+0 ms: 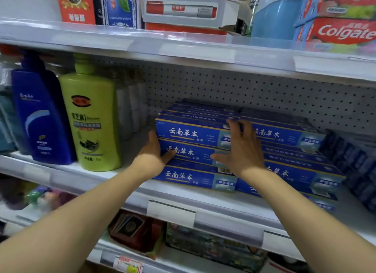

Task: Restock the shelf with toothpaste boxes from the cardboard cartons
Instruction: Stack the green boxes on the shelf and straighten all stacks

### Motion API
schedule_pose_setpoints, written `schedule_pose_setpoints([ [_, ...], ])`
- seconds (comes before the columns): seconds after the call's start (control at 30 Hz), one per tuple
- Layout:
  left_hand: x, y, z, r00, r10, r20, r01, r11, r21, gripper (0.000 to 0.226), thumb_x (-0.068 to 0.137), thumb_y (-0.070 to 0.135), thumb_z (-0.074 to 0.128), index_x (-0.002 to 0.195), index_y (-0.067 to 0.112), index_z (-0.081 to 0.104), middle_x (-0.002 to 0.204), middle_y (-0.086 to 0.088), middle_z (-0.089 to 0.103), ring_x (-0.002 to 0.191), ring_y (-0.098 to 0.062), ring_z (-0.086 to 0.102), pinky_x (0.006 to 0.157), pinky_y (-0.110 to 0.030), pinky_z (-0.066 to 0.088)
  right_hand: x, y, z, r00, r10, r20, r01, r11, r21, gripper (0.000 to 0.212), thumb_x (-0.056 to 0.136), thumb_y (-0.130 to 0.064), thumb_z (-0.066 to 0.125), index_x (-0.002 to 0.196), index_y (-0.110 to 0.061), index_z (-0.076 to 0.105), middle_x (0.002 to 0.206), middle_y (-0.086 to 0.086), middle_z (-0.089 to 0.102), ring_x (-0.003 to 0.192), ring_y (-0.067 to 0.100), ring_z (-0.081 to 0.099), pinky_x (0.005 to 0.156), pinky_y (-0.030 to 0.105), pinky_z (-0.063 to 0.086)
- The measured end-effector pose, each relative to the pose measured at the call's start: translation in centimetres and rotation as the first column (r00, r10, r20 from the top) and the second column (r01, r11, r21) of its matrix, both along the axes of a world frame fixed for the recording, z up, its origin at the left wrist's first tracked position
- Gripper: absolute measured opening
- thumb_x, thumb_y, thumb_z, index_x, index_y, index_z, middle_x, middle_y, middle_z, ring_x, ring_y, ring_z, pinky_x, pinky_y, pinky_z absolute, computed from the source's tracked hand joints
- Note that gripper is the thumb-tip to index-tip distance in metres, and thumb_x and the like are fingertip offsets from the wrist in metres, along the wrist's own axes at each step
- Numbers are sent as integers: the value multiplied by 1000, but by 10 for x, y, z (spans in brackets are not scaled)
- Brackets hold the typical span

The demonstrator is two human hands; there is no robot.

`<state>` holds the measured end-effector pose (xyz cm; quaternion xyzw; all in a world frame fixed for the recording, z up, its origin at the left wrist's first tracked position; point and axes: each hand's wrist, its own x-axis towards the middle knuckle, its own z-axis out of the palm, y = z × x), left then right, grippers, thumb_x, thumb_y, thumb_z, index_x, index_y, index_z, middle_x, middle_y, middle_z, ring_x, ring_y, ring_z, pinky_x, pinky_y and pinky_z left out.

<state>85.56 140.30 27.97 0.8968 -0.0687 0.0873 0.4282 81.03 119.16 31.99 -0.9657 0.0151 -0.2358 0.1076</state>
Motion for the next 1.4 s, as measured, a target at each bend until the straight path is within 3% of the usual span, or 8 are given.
schedule_pose_setpoints([
  [0.17, -5, 23, -17, 989, -141, 50, 141, 990, -4, 110, 68, 32, 82, 144, 20, 3, 114, 13, 50, 110, -22, 58, 91, -40, 49, -15, 15, -3, 994, -111, 24, 113, 988, -103, 116, 66, -54, 76, 149, -22, 3, 153, 10, -9, 141, 32, -4, 116, 43, 6],
  [0.33, -2, 36, -27, 976, -214, 40, 211, 975, 74, 78, 77, 24, 76, 133, 12, 24, 127, 0, 56, 110, -25, 59, 85, -36, 49, -25, 43, -16, 982, -187, 4, 183, 960, -209, 130, 59, -56, 80, 150, -21, -6, 154, 11, -21, 142, 33, -16, 115, 49, -6],
  [0.5, 9, 46, -31, 966, -257, 16, 257, 966, 30, 68, 76, 23, 76, 130, 17, 35, 122, -1, 58, 106, -27, 61, 86, -44, 51, -20, 56, -16, 956, -291, -43, 275, 936, -221, 132, 60, -54, 80, 148, -23, -14, 154, 5, -22, 143, 31, -16, 116, 49, -3],
  [0.83, 24, 43, -27, 953, -301, -22, 301, 946, 119, 62, 83, 21, 70, 132, 16, 33, 127, -4, 55, 113, -26, 55, 92, -37, 46, -12, 63, -14, 943, -328, -50, 305, 917, -256, 129, 63, -65, 72, 148, -21, -15, 155, 6, -12, 143, 32, -12, 116, 51, -2],
  [0.97, 26, 42, -12, 959, -279, -47, 273, 957, -103, 72, 78, 41, 71, 135, 17, 33, 123, 1, 57, 108, -22, 59, 89, -35, 49, -13, 59, -9, 966, -257, 36, 259, 952, -161, 105, 73, -70, 56, 149, -20, 5, 155, 6, -5, 143, 29, -7, 116, 49, -4],
  [1.07, 34, 42, 4, 992, -127, 14, 127, 991, -50, 81, 83, 53, 58, 146, 15, 23, 138, -7, 50, 117, -28, 55, 89, -31, 44, -8, 58, -5, 974, -204, 95, 217, 963, -158, 87, 82, -65, 48, 148, -18, 16, 154, 7, 5, 142, 29, 1, 116, 47, 1],
  [1.27, 42, 36, 22, 962, -199, 185, 215, 974, -71, 72, 87, 30, 64, 146, 25, 24, 133, -2, 53, 118, -23, 54, 94, -30, 43, 21, 58, -6, 980, -105, 171, 141, 966, -215, 78, 80, -61, 45, 137, -9, 43, 140, 14, 41, 131, 36, 32, 110, 54, 17],
  [1.4, 43, 33, 21, 945, -228, 236, 245, 969, -44, 72, 85, 19, 67, 144, 25, 26, 128, -2, 55, 110, -18, 56, 89, -28, 44, 31, 58, -15, 973, -84, 217, 142, 953, -267, 70, 76, -54, 68, 126, -8, 54, 125, 14, 55, 115, 37, 49, 100, 52, 25],
])
